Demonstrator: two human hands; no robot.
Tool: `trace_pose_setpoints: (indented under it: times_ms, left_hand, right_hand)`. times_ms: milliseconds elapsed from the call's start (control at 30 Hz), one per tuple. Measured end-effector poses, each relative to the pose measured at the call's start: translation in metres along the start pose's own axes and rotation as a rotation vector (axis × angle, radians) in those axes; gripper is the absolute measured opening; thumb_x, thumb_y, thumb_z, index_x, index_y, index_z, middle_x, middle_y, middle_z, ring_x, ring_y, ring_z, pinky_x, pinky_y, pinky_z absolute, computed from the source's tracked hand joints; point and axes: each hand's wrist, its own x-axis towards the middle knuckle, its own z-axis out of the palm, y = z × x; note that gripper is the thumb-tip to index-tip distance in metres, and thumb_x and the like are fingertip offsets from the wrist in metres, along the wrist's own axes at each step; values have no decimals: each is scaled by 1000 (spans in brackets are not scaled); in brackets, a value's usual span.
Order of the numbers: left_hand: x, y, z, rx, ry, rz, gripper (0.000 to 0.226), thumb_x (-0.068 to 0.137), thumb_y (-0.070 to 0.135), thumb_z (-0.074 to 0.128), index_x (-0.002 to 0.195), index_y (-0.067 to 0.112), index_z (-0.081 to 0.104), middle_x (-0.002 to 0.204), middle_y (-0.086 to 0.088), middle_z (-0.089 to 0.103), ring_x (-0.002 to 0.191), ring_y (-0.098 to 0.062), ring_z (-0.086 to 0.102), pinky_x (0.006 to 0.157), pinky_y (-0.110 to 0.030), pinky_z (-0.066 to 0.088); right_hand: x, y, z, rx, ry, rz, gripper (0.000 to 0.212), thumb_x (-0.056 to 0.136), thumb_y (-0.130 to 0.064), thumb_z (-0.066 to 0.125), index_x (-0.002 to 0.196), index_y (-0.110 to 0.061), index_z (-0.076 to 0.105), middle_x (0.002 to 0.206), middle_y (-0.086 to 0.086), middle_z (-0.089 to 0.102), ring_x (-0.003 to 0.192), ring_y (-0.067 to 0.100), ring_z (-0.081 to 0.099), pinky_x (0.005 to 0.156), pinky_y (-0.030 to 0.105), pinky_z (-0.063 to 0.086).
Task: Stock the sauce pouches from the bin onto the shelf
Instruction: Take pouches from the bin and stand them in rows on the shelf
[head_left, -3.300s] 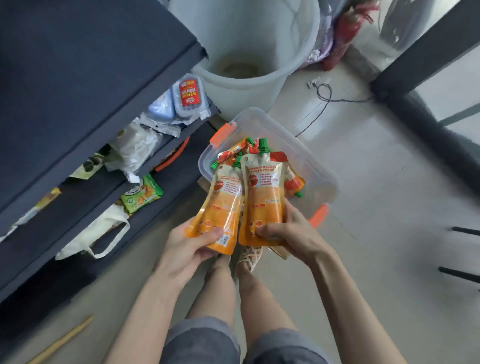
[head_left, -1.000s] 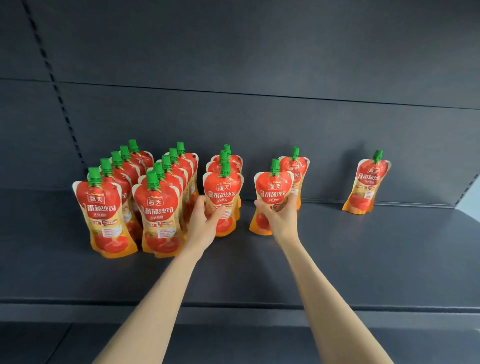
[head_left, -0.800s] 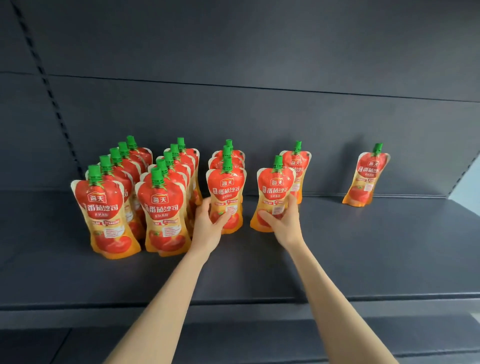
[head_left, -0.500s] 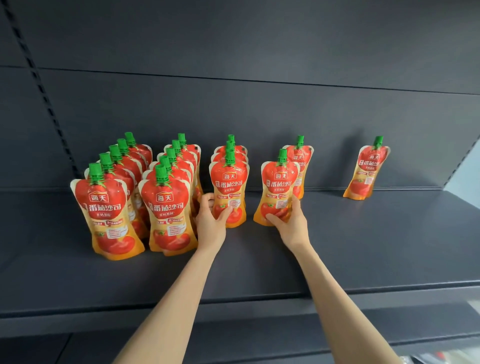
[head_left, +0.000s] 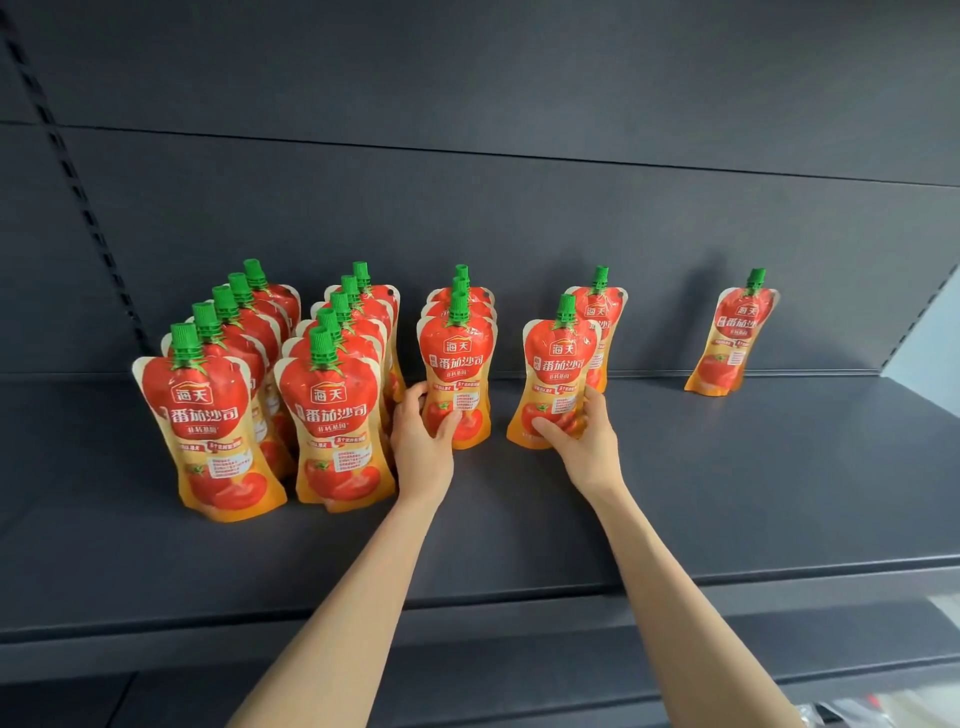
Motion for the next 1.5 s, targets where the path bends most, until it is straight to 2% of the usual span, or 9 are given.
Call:
trace_pose_setpoints:
  times_ms: [167, 300, 433, 600, 767, 867, 1033, 1300, 1500]
  left_hand:
    - [-19, 11, 0, 85, 53, -15, 61, 88, 24, 64, 139, 8, 34, 141, -13, 40, 132, -26, 38, 105, -36, 34]
    - [-43, 21, 12, 8, 119, 35, 38, 84, 14, 67, 117, 6, 49, 119, -12, 48, 112, -27, 51, 90, -35, 50]
    - [-44, 35, 46, -65, -73, 90, 26, 87, 10, 63, 111, 5, 55, 109, -4, 53, 102, -19, 53, 78, -22, 45]
    - [-21, 42, 106, -69, -207, 38, 39, 87, 11, 63, 123, 7, 49, 124, -8, 52, 105, -11, 50, 85, -24, 45]
    - [15, 40, 156, -44, -213, -27, 67, 83, 20, 69, 139, 10, 33, 142, -9, 40, 129, -22, 41, 102, -35, 38]
    - [36, 40, 181, -57, -214, -54, 76, 80, 25, 73, 141, 14, 30, 143, -7, 40, 129, -22, 42, 102, -39, 41]
    - [55, 35, 189, -139, -209, -73, 66, 75, 27, 78, 127, 18, 39, 122, -2, 57, 107, -15, 56, 73, -15, 44]
    - [63, 15, 165, -41, -159, 1, 49, 79, 31, 73, 117, 22, 45, 118, 5, 56, 104, -9, 53, 86, -28, 45]
    - [62, 11, 163, -41, -162, -17, 57, 80, 30, 72, 127, 19, 41, 123, 3, 54, 110, -12, 51, 90, -31, 43]
  right_hand:
    - [1, 3, -6, 73, 29, 4, 44, 82, -21, 73, 119, -17, 50, 112, -4, 62, 100, 11, 61, 80, 19, 49]
    - [3, 10, -25, 65, 77, 9, 38, 83, -19, 73, 112, -10, 51, 111, 2, 63, 99, 16, 62, 81, 25, 52]
    - [16, 20, -58, 50, 124, 29, 32, 83, -17, 72, 107, -12, 51, 109, 4, 64, 100, 20, 63, 86, 35, 53]
    - [44, 34, -95, 11, 150, 41, 31, 84, -16, 71, 107, -11, 51, 111, 5, 63, 103, 22, 62, 90, 39, 52]
    - [80, 48, -118, -6, 89, 17, 30, 86, -15, 69, 108, -10, 49, 110, 4, 62, 100, 20, 61, 85, 32, 50]
    - [102, 59, -126, -14, 28, 3, 29, 86, -16, 68, 107, -12, 47, 110, 3, 62, 100, 18, 61, 83, 28, 50]
    - [121, 69, -125, 1, -37, -46, 30, 86, -14, 68, 107, -17, 47, 104, -6, 62, 94, 9, 61, 73, 13, 48]
    - [141, 72, -112, -29, -165, -46, 31, 88, -21, 65, 111, -21, 43, 111, -9, 57, 96, 2, 55, 66, 3, 46]
    - [141, 74, -109, -130, -224, -19, 42, 89, -22, 64, 124, -15, 43, 126, 1, 58, 114, 15, 55, 93, 30, 44]
